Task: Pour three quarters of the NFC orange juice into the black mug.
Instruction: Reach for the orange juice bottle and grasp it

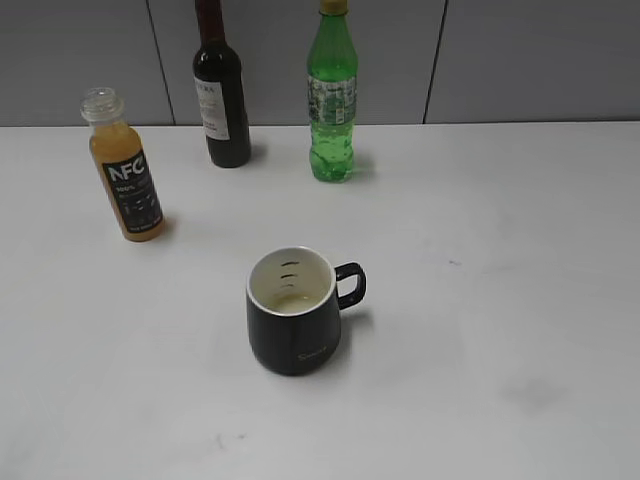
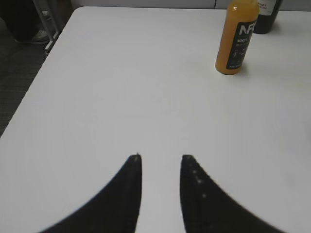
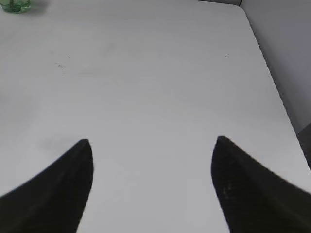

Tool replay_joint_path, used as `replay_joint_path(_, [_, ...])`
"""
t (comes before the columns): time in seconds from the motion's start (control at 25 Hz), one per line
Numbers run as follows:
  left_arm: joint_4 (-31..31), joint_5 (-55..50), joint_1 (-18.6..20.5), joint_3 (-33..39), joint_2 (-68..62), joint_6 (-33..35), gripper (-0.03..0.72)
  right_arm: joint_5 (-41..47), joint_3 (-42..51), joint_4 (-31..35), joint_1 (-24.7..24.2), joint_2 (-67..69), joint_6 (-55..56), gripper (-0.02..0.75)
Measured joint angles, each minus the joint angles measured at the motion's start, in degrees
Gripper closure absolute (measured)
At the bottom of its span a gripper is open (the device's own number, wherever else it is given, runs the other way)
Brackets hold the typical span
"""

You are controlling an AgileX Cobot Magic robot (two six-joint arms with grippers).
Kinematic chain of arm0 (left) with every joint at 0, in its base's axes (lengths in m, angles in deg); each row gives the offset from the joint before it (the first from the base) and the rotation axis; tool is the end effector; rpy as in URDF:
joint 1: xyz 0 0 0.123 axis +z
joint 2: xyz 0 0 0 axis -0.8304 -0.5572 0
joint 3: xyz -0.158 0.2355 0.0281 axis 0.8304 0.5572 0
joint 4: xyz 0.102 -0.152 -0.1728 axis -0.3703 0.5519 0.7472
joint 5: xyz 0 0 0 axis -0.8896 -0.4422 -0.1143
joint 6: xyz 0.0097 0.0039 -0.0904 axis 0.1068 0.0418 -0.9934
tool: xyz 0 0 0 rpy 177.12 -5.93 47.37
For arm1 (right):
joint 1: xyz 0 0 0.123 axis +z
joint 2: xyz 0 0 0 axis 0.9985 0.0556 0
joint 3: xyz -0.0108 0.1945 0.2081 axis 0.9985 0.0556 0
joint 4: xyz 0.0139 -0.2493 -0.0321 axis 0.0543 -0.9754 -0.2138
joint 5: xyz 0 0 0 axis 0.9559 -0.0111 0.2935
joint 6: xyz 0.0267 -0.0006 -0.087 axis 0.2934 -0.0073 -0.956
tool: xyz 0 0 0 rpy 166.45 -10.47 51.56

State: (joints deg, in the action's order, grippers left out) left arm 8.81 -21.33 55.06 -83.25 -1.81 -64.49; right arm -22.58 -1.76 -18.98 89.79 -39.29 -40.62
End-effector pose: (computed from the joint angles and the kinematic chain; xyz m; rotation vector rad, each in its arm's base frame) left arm -0.0048 0.0017 0.2713 0.1034 2.0729 0.0614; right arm 0.0090 -0.0014 0.2612 -0.0829 2.0151 -0.0162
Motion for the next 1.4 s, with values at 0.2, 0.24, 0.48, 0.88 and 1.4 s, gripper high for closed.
replay_joint_path(0.2, [0.0, 0.0, 0.0, 0.0, 0.0, 0.0, 0.467, 0.0, 0.0, 0.02, 0.0, 0.0, 0.0, 0.167])
replay_joint_path(0.24, [0.0, 0.0, 0.0, 0.0, 0.0, 0.0, 0.467, 0.0, 0.0, 0.02, 0.0, 0.0, 0.0, 0.169])
replay_joint_path(0.48, [0.0, 0.0, 0.0, 0.0, 0.0, 0.0, 0.467, -0.04, 0.0, 0.07, 0.0, 0.0, -0.02, 0.171])
replay_joint_path(0.88, [0.0, 0.0, 0.0, 0.0, 0.0, 0.0, 0.467, -0.04, 0.0, 0.07, 0.0, 0.0, -0.02, 0.172])
replay_joint_path(1.4, [0.0, 0.0, 0.0, 0.0, 0.0, 0.0, 0.467, -0.04, 0.0, 0.07, 0.0, 0.0, -0.02, 0.172])
